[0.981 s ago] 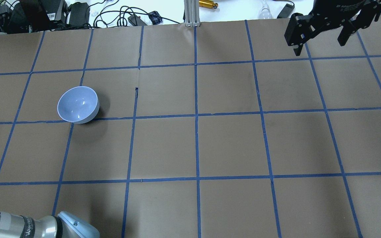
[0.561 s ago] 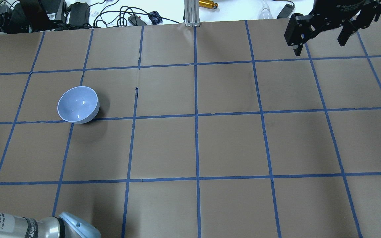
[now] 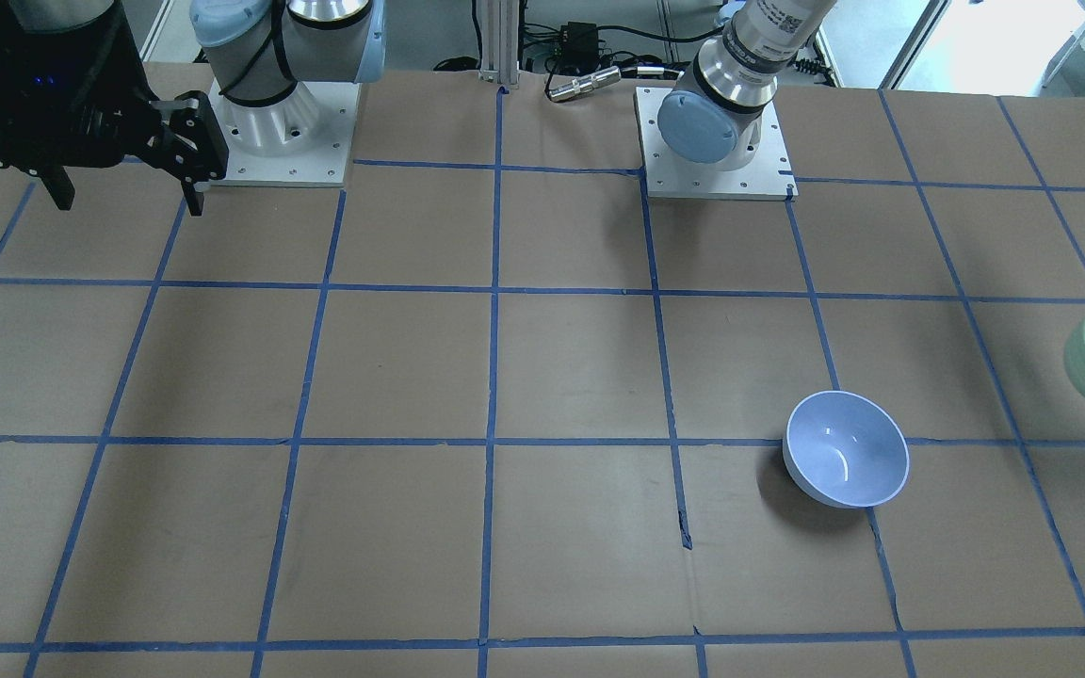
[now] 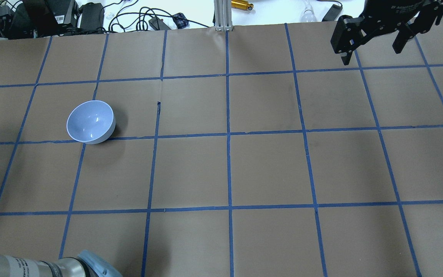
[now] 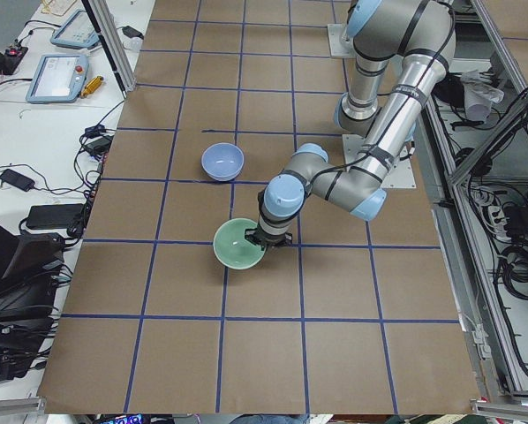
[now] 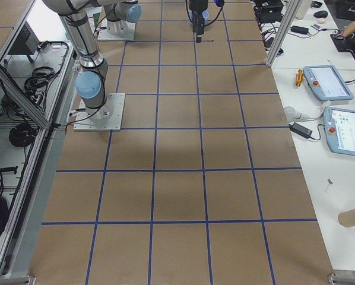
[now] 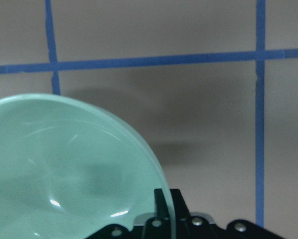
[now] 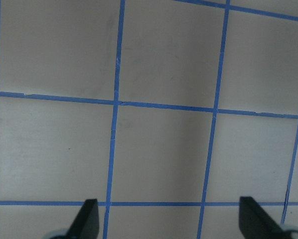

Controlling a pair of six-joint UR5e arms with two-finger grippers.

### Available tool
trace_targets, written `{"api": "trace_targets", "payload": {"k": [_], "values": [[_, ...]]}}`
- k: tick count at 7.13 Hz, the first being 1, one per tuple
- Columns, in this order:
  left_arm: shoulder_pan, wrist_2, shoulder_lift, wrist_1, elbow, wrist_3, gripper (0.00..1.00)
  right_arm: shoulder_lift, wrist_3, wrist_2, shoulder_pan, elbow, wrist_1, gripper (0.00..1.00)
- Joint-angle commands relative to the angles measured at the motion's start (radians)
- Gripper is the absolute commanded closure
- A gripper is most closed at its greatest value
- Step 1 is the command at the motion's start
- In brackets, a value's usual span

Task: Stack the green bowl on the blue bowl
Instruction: 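Carry the green bowl with the left gripper over the blue bowl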

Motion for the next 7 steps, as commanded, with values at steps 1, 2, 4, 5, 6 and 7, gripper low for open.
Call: {"api": "trace_targets", "payload": {"k": [1,2,4,5,6,7], "values": [[-0.146,-0.034,0.122,-0.101,-0.058,-0.137,1.0,0.0,0.0,0.0,0.0,0.0,0.0,0.0],[-0.235,-0.032,0.174,-0.105,-0.087,-0.219,1.0,0.0,0.0,0.0,0.0,0.0,0.0,0.0],[-0.357,-0.032,0.231,-0.097,-0.154,-0.403,1.0,0.0,0.0,0.0,0.0,0.0,0.0,0.0],[-0.427,-0.025,0.234,-0.079,-0.179,-0.499,1.0,0.0,0.0,0.0,0.0,0.0,0.0,0.0],[-0.486,-0.012,0.217,-0.015,-0.182,-0.538,1.0,0.0,0.0,0.0,0.0,0.0,0.0,0.0],[-0.527,-0.003,0.193,0.033,-0.2,-0.631,1.0,0.0,0.0,0.0,0.0,0.0,0.0,0.0]]}}
